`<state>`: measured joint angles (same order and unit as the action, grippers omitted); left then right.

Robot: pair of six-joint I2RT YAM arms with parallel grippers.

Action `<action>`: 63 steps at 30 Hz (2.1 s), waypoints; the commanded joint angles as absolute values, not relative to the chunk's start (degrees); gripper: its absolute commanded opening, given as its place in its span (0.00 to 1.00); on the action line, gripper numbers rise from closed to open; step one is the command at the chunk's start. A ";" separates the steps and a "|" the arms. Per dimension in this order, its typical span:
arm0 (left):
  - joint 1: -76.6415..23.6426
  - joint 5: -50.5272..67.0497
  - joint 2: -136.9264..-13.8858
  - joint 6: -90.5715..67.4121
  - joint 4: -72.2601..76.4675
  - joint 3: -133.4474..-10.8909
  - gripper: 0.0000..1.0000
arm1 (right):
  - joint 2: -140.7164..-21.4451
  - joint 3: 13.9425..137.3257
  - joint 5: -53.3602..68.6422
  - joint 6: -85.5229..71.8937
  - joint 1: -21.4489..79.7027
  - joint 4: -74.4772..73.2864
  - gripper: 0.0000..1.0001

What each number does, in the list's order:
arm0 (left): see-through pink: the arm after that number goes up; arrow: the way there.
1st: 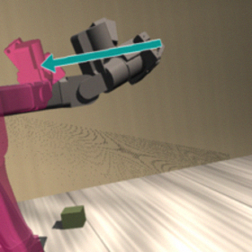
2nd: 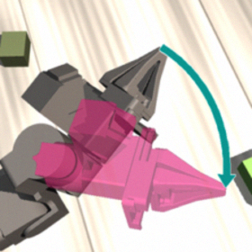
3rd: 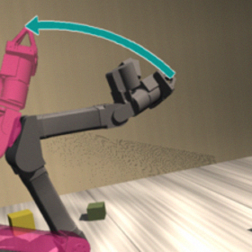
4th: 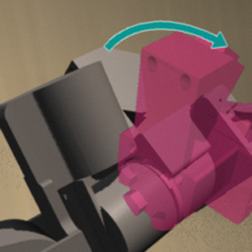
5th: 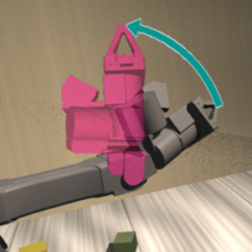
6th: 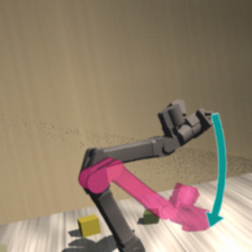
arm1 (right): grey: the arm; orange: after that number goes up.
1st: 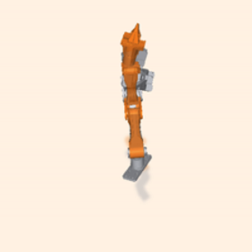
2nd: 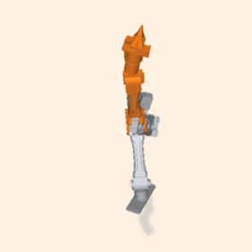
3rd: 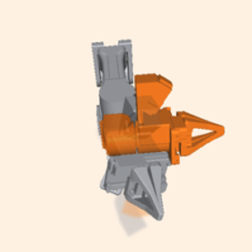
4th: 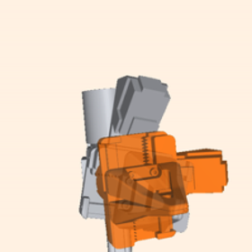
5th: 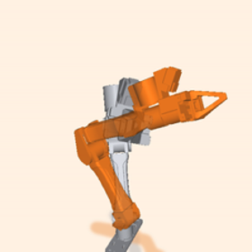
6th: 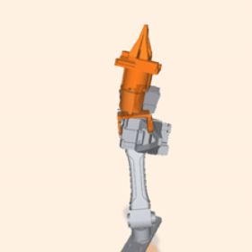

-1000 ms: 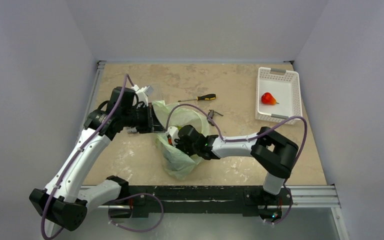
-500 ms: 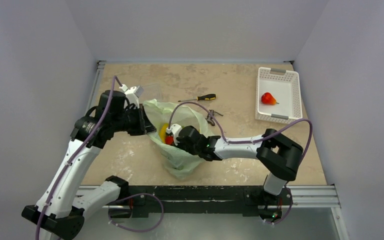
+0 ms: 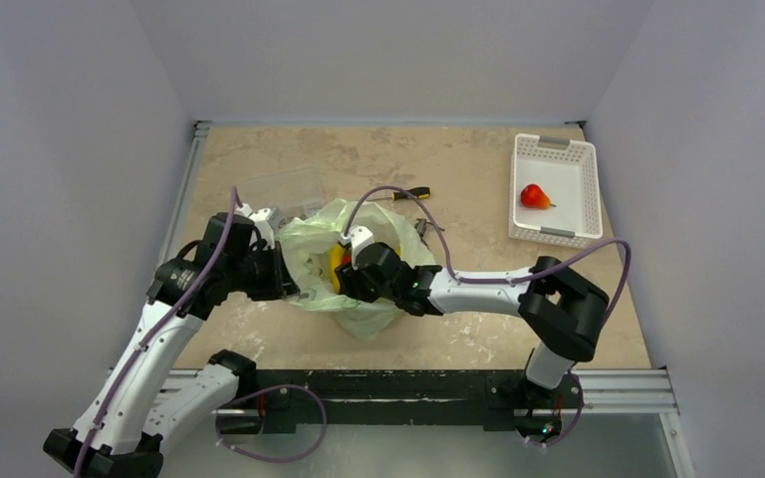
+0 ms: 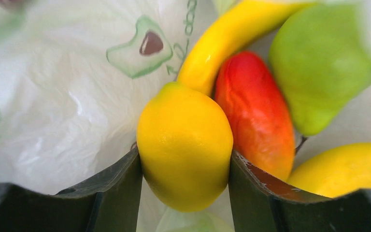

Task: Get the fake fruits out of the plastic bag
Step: Take out the fake fruit from the plastic bag, then place the fake fruit in the bin.

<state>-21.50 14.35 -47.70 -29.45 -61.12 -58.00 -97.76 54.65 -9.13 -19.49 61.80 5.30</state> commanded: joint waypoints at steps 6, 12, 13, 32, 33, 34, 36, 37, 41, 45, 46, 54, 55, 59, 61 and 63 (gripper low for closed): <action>-21.45 9.15 -45.85 -30.27 -63.49 -55.48 0.00 | -86.50 51.45 -15.06 -20.71 61.18 15.78 0.08; -21.46 9.74 -46.20 -29.60 -63.78 -54.88 0.00 | -84.45 49.79 -15.16 -21.87 61.13 18.36 0.06; -21.45 10.20 -46.37 -29.67 -63.44 -54.85 0.00 | -84.12 50.08 -14.92 -22.07 61.08 18.30 0.06; -21.45 13.49 -54.15 -24.02 -54.04 -63.28 0.00 | -69.17 53.13 -9.47 -20.57 59.24 11.61 0.00; -21.45 13.23 -55.26 -23.14 -54.13 -64.42 0.00 | -68.46 53.60 -10.68 -20.64 58.67 11.02 0.00; -21.45 13.11 -56.57 -22.12 -54.46 -65.49 0.00 | -67.78 54.24 -11.77 -20.68 57.93 10.14 0.00; -21.40 12.62 -58.67 -21.07 -54.42 -67.27 0.00 | -66.90 56.63 -13.90 -21.05 55.69 6.53 0.00; -21.44 12.21 -59.36 -21.08 -53.82 -67.72 0.00 | -66.51 58.00 -14.83 -21.29 54.38 4.11 0.00; -21.40 11.93 -61.21 -20.92 -50.79 -69.14 0.00 | -61.95 59.10 -23.54 -20.52 50.20 -1.34 0.00; -21.45 11.59 -66.00 -19.76 -51.39 -73.46 0.00 | -57.89 58.61 -30.64 -20.22 45.02 -5.32 0.00; -21.47 10.68 -67.02 -19.46 -51.90 -74.18 0.00 | -57.65 58.70 -31.54 -20.38 42.97 -6.71 0.00; -21.45 11.44 -69.24 -19.20 -46.36 -68.46 0.00 | -63.12 56.43 -31.47 -24.83 17.42 -11.18 0.00; -21.45 10.98 -69.32 -19.04 -46.14 -67.80 0.00 | -64.58 56.63 -31.25 -24.87 14.12 -10.55 0.00; -21.45 10.01 -69.88 -17.96 -45.04 -65.77 0.00 | -74.40 61.71 -31.77 -25.70 6.84 -12.04 0.00; -21.42 10.25 -69.77 -18.12 -45.30 -65.63 0.00 | -79.52 64.48 -30.57 -26.53 3.80 -12.45 0.00; -21.45 11.47 -69.26 -18.48 -44.51 -64.87 0.00 | -84.53 66.89 -31.06 -26.76 1.39 -12.44 0.00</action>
